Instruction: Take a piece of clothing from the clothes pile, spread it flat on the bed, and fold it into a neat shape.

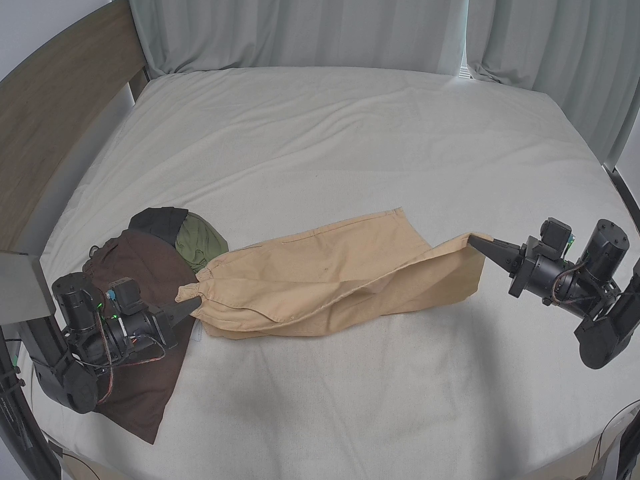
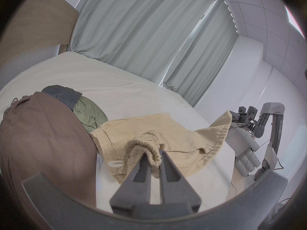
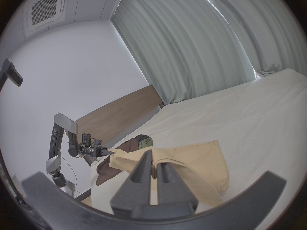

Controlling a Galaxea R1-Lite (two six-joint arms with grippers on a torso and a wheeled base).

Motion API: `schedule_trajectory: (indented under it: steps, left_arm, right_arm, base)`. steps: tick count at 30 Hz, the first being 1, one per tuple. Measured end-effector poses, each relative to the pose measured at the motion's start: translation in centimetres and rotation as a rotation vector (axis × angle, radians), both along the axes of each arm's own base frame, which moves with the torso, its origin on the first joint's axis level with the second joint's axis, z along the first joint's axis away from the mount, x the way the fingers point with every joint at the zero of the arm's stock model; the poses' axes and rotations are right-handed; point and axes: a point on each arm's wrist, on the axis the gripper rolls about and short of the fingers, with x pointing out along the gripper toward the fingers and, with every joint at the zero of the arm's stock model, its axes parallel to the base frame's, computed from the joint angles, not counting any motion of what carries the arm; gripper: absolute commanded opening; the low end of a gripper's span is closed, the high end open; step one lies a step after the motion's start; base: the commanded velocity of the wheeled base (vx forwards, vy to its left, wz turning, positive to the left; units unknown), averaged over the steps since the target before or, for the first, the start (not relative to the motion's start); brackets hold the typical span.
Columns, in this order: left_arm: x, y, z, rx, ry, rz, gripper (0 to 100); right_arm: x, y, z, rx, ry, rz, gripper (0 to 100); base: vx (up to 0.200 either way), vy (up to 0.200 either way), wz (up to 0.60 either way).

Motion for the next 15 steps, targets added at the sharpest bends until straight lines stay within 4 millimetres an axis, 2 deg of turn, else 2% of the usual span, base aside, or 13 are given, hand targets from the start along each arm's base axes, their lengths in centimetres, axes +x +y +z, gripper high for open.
schedule_trajectory:
  steps: [5,15]
  left_arm:
    - [0.0,0.0,-0.1,0.001,0.004,0.005,0]
    - [0.1,0.1,-0.2,-0.015,0.018,0.013,0]
  right_arm:
    - [1.3,0.0,-0.4,0.007,0.003,-0.005,0]
    - [3.6,0.5,0.3,0.056,-0.007,-0.023,0]
  base:
    - [0.0,0.0,0.0]
    - [0.0,0.0,0.0]
